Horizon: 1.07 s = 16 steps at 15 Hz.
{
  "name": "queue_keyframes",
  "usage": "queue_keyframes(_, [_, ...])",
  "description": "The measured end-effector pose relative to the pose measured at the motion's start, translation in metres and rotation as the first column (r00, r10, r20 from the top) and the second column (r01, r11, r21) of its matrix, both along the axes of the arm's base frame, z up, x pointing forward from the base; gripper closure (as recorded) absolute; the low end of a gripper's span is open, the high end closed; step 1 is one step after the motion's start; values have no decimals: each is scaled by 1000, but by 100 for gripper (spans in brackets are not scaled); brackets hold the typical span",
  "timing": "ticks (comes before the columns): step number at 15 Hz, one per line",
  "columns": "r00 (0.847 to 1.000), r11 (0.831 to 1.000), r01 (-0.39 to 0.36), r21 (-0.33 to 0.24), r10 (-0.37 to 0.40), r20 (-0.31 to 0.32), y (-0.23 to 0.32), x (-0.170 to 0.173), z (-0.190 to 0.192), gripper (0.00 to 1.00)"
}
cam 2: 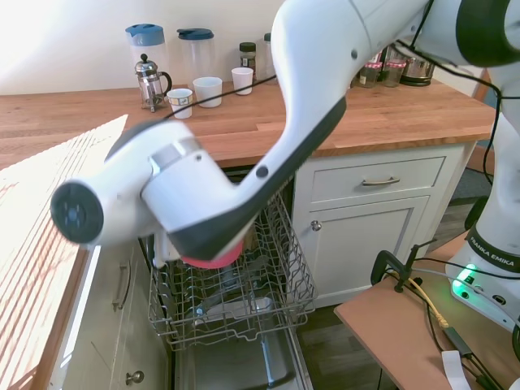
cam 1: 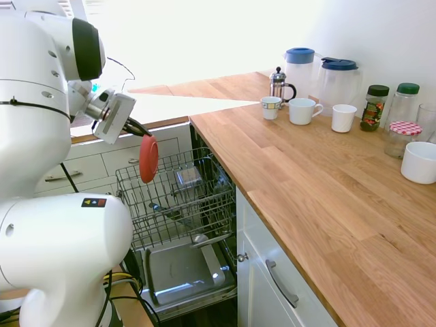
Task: Put the plate in the dishwasher
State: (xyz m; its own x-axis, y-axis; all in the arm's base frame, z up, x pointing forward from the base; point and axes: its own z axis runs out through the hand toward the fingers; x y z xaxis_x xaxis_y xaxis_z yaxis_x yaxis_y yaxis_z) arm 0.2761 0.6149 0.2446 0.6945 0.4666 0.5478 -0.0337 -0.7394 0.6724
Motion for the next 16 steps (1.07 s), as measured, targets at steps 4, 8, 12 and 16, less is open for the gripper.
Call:
queue_keyframes(4, [993, 975, -116, -192, 116, -11, 0, 13, -67, 100])
queue_keyframes(8, [990, 967, -138, -215, 127, -65, 20, 15, -100, 100])
queue_keyframes(12, [989, 971, -79, -226, 47, -142, 27, 26, -110, 0])
queue_keyframes(16, [958, 970, 19, -241, -87, -272, 27, 45, -94, 0])
